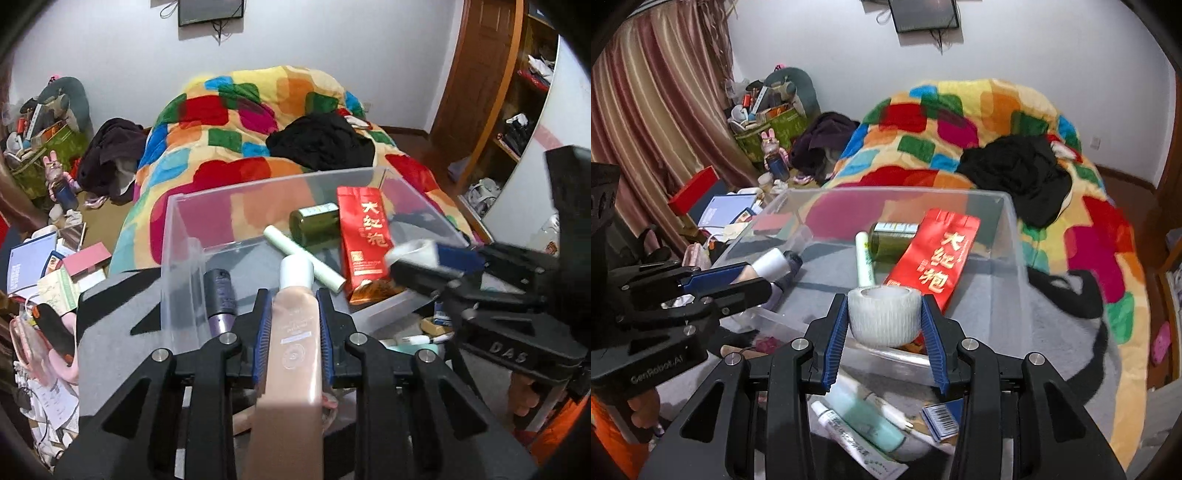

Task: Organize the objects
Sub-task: 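Place the beige tube and white tape roll into the clear box, then grasp the small gold square item with the left tool while the right tool grasps the blue tape roll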

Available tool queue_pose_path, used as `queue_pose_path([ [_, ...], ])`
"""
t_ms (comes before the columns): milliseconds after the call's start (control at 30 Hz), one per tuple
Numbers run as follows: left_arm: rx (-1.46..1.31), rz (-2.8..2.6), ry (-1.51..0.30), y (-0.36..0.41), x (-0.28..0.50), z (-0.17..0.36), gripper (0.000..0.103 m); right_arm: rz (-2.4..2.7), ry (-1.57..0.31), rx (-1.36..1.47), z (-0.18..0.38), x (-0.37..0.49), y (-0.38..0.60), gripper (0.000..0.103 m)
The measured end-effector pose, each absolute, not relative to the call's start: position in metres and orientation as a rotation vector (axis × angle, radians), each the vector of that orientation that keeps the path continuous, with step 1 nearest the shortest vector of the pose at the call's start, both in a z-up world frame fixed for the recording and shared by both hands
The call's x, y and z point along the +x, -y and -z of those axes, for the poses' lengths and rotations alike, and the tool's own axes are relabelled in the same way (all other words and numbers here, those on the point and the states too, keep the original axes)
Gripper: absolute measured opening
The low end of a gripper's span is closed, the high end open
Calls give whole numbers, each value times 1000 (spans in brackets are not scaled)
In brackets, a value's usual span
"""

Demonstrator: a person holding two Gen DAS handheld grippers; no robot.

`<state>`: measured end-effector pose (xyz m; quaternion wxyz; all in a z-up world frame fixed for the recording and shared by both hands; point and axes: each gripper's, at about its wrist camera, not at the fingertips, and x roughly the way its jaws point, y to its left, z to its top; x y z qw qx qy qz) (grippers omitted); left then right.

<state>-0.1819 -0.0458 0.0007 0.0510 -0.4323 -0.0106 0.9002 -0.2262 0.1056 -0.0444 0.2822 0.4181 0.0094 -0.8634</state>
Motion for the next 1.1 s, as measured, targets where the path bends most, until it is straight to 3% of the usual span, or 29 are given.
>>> queue_pose_path([
  [400,-1159,-2832,55,59,-147,-35,30,2331,-31,1047,31,-204,-121,50],
  [567,-1120,-2867,60,59,-128,-37,43,2383,-59,1005,24,-189,-135,56],
  [700,-1120,-2863,38,52,-115,-31,44,2440,-84,982,23,-177,-152,60],
  [1100,-1301,-2726,18,14,-119,26,44,2497,-73,1155,65,-166,-215,60],
])
